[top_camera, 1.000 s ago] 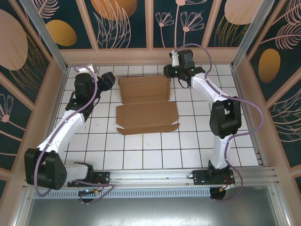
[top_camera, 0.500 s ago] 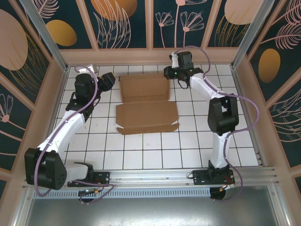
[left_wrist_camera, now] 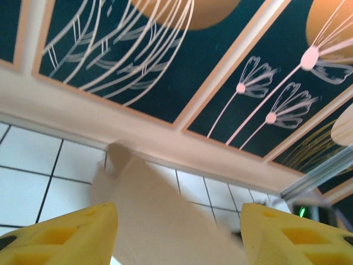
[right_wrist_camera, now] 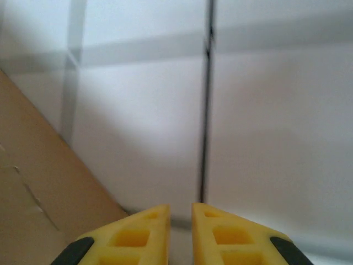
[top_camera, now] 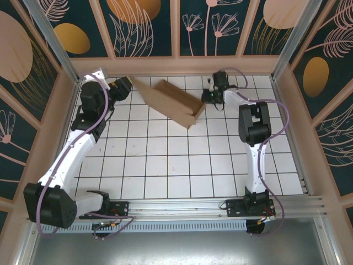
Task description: Fold the paper box
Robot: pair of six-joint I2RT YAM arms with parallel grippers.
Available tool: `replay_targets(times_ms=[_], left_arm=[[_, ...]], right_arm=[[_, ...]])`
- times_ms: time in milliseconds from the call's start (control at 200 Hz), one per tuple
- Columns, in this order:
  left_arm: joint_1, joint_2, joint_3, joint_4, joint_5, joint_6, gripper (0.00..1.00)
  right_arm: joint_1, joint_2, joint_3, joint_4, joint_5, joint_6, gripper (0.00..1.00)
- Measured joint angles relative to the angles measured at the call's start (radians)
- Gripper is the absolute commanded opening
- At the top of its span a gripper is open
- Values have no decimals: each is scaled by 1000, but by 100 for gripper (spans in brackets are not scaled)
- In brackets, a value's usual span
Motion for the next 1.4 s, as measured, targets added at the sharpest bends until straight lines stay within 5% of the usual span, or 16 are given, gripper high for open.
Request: replay_targets(times_ms=[95, 195, 285, 365, 591, 941, 1401], left_arm=[[0, -44, 11, 0, -37, 0, 61], [0, -82, 14, 1, -77, 0, 62], [0, -90, 14, 2, -98, 0, 62], [0, -80, 13, 2, -98, -8, 62], [0, -61, -16, 1, -98, -14, 63], [0, -93, -49, -2, -150, -7, 64], [0, -108, -49, -1, -150, -7, 64]], right_arm=[[47, -209, -296, 96, 14, 43, 25], [203, -485, -618, 215, 14, 87, 29], [322, -628, -732, 270, 2, 103, 37], [302, -649, -741, 314, 25, 104, 42], [204, -454, -533, 284, 115, 44, 45], [377, -327, -95, 225, -32, -13, 53], [369, 8, 231, 65, 0, -156, 61]])
